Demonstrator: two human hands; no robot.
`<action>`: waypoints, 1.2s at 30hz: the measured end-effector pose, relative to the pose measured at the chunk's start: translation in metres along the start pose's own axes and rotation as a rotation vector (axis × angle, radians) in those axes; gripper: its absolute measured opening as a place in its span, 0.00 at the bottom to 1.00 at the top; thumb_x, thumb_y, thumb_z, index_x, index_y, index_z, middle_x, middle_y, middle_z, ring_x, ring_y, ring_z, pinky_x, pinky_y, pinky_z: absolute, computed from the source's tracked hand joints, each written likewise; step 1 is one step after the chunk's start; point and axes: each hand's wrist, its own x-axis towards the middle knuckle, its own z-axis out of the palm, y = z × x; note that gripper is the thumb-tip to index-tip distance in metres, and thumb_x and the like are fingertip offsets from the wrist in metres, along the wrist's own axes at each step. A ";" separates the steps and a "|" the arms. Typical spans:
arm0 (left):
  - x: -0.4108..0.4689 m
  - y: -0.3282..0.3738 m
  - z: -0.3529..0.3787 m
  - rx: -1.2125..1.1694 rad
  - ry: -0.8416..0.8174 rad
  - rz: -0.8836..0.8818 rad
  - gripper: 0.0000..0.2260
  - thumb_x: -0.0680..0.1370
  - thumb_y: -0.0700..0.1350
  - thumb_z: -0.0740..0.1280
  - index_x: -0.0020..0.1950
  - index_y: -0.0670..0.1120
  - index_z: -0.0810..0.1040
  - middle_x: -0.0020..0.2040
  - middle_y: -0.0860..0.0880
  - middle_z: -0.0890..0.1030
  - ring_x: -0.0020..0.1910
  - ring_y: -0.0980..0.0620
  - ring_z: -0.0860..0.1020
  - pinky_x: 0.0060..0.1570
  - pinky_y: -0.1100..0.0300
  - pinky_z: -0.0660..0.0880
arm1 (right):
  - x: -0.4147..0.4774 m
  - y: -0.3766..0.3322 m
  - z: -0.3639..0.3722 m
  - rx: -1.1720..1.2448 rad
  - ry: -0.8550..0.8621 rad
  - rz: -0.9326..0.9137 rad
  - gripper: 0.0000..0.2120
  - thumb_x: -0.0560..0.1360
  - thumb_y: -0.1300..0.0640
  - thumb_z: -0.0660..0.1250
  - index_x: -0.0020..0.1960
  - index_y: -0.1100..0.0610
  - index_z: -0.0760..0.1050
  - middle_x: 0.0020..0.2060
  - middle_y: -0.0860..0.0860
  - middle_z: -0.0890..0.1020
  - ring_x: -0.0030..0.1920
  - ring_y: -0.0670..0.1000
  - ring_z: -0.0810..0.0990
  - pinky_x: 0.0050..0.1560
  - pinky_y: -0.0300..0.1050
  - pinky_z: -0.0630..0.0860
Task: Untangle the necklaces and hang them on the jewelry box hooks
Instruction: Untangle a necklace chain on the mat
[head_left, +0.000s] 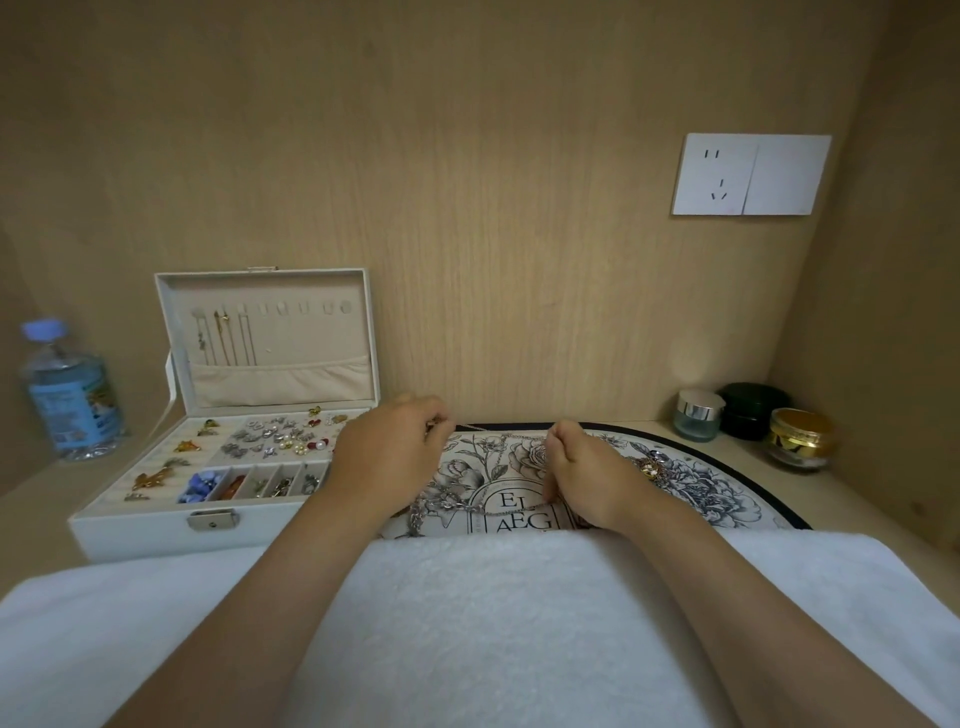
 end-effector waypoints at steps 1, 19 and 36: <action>0.001 -0.002 0.005 0.060 -0.011 0.022 0.08 0.82 0.52 0.62 0.53 0.54 0.80 0.49 0.55 0.78 0.43 0.53 0.77 0.38 0.60 0.69 | 0.001 0.003 0.000 -0.037 0.023 0.012 0.11 0.84 0.48 0.48 0.51 0.52 0.66 0.39 0.50 0.84 0.41 0.51 0.80 0.48 0.53 0.76; -0.014 0.008 0.034 0.102 -0.352 0.164 0.06 0.78 0.46 0.67 0.44 0.51 0.83 0.46 0.52 0.80 0.49 0.51 0.77 0.43 0.59 0.72 | 0.003 -0.010 0.020 -0.197 -0.026 -0.368 0.04 0.74 0.51 0.72 0.44 0.50 0.84 0.42 0.47 0.82 0.46 0.48 0.78 0.51 0.45 0.74; 0.010 -0.003 -0.016 -0.663 -0.118 -0.263 0.08 0.85 0.47 0.55 0.47 0.51 0.71 0.32 0.50 0.71 0.26 0.52 0.67 0.25 0.59 0.63 | 0.002 -0.012 -0.016 0.550 0.199 0.179 0.17 0.82 0.48 0.58 0.38 0.55 0.65 0.28 0.50 0.66 0.28 0.49 0.64 0.33 0.44 0.63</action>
